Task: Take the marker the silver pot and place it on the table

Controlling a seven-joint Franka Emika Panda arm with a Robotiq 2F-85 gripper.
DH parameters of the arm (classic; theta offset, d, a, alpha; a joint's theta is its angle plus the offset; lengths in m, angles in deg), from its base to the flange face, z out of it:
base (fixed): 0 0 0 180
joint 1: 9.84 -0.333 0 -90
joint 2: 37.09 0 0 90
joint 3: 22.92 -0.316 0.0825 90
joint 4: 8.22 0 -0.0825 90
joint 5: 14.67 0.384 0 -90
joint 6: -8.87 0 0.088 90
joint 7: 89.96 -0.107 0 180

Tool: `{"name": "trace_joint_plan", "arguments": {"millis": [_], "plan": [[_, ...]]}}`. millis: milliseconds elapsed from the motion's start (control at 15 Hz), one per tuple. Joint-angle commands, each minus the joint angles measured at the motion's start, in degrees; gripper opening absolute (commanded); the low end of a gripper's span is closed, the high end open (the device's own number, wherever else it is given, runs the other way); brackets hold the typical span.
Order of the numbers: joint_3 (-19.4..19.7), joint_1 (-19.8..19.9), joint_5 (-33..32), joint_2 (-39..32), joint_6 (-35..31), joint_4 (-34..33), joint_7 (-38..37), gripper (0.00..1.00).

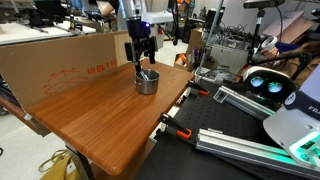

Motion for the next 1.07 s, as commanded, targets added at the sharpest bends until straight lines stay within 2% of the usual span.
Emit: {"name": "trace_joint_plan", "arguments": {"millis": [0,533,600,667,733,800,1000], "plan": [[-0.1,0.5,-0.9,-2.2,3.3,-3.5,1.1,0.66],[0.2,0.5,-1.5,-4.5,5.1,-6.6,1.8,0.03],[0.4,0.1,-2.3,-4.7,5.1,-6.9,1.3,0.01],[0.6,-0.1,-3.1,-4.8,5.3,-7.0,1.1,0.11],[0.7,-0.3,-4.1,-4.7,4.5,-6.7,1.1,0.46],[0.7,-0.4,-4.6,-4.6,4.3,-6.5,1.1,0.47],[0.7,-0.5,-6.8,-4.9,4.3,-6.5,1.0,0.68]]}}
